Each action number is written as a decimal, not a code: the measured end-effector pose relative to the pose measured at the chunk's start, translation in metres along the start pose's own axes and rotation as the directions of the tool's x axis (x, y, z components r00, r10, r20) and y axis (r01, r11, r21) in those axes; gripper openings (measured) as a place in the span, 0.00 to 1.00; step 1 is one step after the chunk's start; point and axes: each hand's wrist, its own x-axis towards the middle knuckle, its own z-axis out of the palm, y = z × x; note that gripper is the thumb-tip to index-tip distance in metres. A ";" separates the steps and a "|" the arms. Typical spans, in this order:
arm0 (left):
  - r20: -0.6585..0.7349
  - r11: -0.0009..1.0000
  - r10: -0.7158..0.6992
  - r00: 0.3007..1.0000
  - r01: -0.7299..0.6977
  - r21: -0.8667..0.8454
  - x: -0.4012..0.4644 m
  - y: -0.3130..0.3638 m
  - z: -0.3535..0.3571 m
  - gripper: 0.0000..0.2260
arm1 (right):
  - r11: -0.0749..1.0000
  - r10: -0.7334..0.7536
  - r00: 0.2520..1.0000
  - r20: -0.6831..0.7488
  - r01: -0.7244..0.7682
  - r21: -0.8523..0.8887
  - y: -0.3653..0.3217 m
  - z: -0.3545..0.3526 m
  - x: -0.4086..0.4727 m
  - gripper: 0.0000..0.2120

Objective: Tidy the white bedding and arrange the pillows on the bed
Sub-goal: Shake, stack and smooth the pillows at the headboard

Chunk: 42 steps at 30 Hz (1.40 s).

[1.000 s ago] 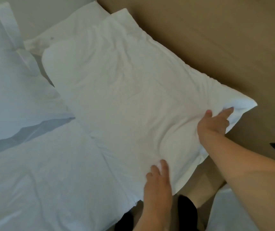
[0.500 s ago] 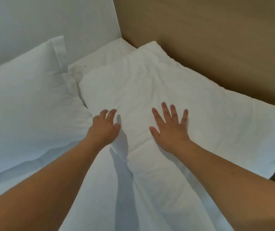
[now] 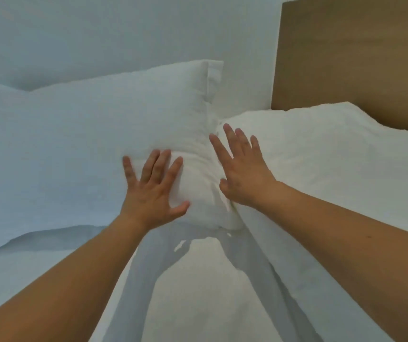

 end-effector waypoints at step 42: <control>0.073 0.346 -0.829 0.555 0.611 -0.712 0.037 -0.098 -0.123 0.08 | 0.875 -0.341 0.912 -0.229 0.219 -0.431 -0.128 -0.220 0.063 0.10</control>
